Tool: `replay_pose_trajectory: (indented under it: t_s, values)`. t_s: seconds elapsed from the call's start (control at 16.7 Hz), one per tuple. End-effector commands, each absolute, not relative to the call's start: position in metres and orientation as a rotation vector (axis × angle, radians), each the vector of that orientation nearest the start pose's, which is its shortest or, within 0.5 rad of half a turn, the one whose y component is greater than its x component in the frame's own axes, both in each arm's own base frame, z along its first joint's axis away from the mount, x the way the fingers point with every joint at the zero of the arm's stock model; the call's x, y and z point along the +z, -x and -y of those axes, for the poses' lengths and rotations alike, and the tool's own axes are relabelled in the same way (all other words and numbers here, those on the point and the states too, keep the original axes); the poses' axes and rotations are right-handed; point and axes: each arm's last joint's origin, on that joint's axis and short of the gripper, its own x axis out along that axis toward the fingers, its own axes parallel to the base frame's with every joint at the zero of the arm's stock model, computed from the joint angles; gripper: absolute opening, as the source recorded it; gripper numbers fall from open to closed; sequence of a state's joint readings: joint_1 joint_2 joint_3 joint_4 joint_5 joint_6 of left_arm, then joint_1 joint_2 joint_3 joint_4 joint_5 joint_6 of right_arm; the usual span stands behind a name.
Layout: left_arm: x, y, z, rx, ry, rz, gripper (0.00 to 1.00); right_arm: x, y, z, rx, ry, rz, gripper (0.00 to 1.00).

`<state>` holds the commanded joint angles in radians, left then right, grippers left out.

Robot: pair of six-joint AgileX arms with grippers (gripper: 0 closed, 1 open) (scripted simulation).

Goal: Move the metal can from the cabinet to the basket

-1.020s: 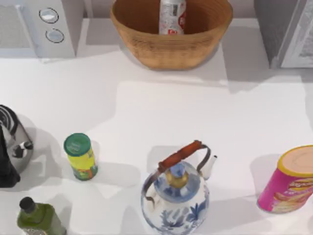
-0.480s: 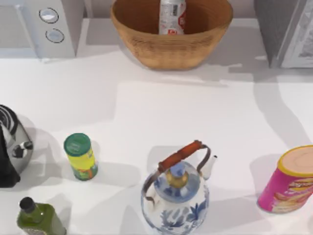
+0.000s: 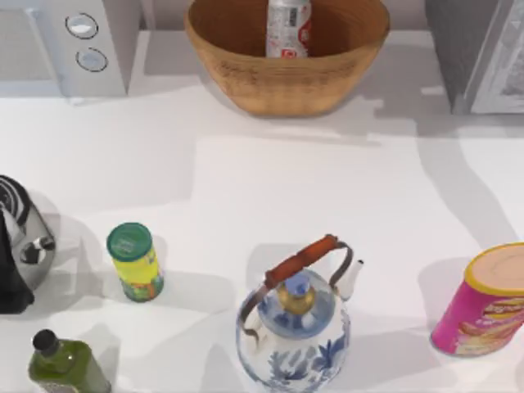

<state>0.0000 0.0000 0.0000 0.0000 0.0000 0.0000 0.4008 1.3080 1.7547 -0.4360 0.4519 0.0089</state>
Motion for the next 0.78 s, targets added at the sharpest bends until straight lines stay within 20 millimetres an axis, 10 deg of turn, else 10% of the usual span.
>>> replay_pose_trajectory:
  t_s: [0.3,0.78]
  values:
    - [0.16,-0.106,0.001,0.0,0.0,0.0,1.0,0.516,-0.268,-0.088,-0.041,0.001,0.017,1.0]
    - [0.16,-0.106,0.001,0.0,0.0,0.0,1.0,0.514,-0.254,-0.082,-0.033,0.001,0.026,1.0]
